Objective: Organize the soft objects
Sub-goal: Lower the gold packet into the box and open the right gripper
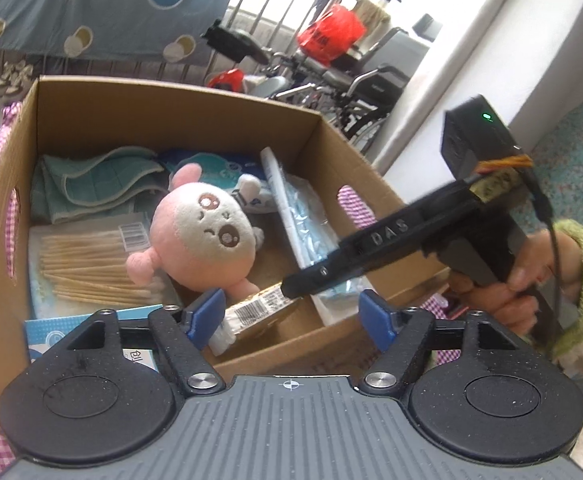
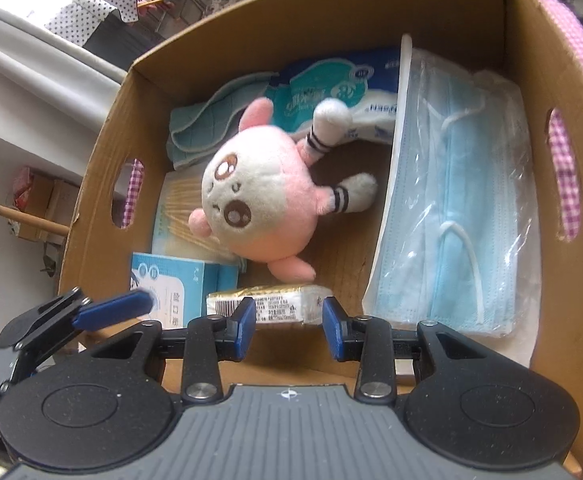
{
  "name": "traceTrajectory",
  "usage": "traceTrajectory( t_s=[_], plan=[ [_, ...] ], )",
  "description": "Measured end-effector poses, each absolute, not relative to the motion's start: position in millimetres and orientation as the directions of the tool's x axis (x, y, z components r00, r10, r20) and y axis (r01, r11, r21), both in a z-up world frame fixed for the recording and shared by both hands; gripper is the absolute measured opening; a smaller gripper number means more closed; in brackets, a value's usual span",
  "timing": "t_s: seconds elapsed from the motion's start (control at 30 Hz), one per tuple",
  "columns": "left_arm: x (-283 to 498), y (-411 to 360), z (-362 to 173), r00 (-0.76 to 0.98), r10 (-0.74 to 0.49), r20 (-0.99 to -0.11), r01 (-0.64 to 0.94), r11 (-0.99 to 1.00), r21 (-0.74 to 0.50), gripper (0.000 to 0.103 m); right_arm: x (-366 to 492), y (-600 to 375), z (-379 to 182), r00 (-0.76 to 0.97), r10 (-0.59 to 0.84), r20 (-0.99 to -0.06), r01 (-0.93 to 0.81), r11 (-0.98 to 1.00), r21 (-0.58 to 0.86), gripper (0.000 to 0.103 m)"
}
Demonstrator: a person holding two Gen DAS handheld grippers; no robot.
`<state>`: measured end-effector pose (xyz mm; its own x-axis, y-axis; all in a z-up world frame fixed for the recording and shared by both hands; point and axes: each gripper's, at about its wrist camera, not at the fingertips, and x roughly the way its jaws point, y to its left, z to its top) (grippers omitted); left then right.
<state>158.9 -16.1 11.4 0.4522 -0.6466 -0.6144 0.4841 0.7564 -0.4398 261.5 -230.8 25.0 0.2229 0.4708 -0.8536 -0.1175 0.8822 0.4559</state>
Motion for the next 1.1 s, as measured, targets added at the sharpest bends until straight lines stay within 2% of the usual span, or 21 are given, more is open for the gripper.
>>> traceTrajectory(
  t_s=[0.23,0.4,0.77,1.1],
  plan=[
    [137,1,26,0.481,-0.691,-0.539,0.541,0.718,-0.438,0.093,271,-208,35,0.225,0.46,-0.859,-0.19,0.885,0.425,0.038],
    [128,8,26,0.48,-0.717,-0.505,0.562,0.694,-0.451,0.093,270,-195,30,0.157,0.432,-0.888,-0.218,0.892,0.396,0.037],
    [131,22,18,0.468,-0.756,-0.459,0.566,0.655,-0.502,0.093,270,-191,17,-0.019,0.39,-0.921,-0.147,0.91,0.388,0.038],
    [133,25,13,0.461,-0.766,-0.449,0.572,0.643,-0.509,0.094,285,-180,2,-0.025,0.389,-0.921,-0.125,0.913,0.389,0.038]
  ],
)
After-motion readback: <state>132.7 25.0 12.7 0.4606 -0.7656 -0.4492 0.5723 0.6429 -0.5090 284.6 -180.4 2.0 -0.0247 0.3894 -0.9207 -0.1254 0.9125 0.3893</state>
